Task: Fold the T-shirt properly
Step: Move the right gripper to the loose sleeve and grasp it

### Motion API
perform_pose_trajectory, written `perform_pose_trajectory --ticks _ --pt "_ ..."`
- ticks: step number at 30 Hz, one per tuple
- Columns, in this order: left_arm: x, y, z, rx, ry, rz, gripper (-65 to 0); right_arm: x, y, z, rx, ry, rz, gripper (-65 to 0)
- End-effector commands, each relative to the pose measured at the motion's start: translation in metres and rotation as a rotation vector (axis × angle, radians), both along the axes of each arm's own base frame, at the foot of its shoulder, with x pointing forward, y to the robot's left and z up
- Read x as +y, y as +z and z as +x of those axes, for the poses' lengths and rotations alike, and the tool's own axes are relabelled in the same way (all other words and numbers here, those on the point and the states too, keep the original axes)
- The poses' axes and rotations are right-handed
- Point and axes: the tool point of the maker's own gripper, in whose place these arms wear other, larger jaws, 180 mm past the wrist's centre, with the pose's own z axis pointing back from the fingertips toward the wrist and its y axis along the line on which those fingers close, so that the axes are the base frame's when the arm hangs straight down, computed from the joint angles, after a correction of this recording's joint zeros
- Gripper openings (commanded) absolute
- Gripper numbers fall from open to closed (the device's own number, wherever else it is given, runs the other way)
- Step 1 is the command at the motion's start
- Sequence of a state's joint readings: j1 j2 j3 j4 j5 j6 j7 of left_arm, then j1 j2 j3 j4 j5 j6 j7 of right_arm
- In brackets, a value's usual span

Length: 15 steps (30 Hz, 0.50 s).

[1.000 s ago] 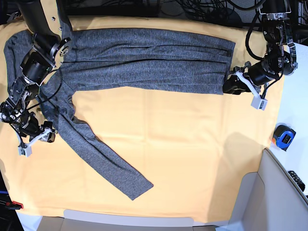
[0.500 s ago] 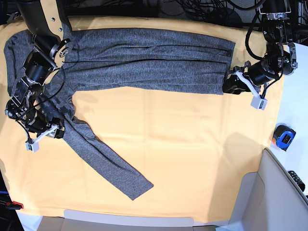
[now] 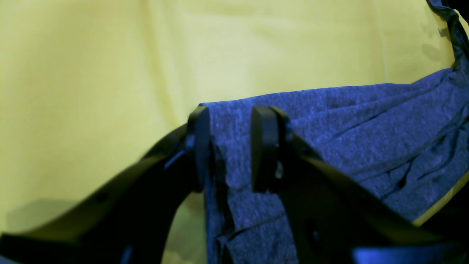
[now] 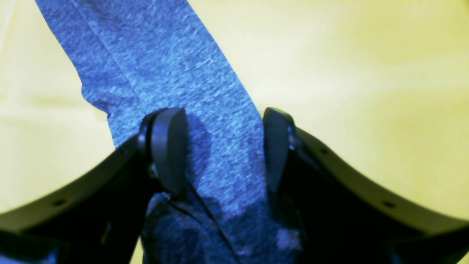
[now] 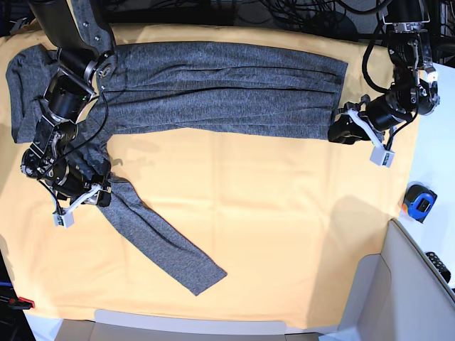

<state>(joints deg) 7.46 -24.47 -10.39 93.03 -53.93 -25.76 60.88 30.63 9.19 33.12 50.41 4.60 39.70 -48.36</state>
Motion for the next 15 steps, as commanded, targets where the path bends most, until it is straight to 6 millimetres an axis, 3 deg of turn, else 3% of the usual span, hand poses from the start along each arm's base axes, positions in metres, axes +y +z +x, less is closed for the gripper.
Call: perform_pose_trajectory --ticks 1,3,6,11,15 --pt "0.003 0.012 0.008 -0.046 -0.002 0.003 -46.7 0.005 -0.011 -0.010 0.078 0.037 -0.023 -34.5" --pt "0.004 0.013 0.008 -0.047 -0.001 0.004 -46.8 0.007 -0.011 -0.009 0.077 0.038 -0.020 -43.4" --pt "0.004 0.013 0.008 -0.047 0.001 0.004 -46.8 0.010 -0.012 -0.009 0.078 0.044 -0.020 -63.6" --pt "0.003 0.014 0.010 -0.052 -0.002 0.003 -46.8 0.024 -0.001 -0.006 0.055 0.156 -0.146 -65.0" --pt "0.003 0.014 0.010 -0.052 0.000 0.002 -46.8 0.038 0.032 -0.015 -0.061 0.256 -0.330 -65.0"
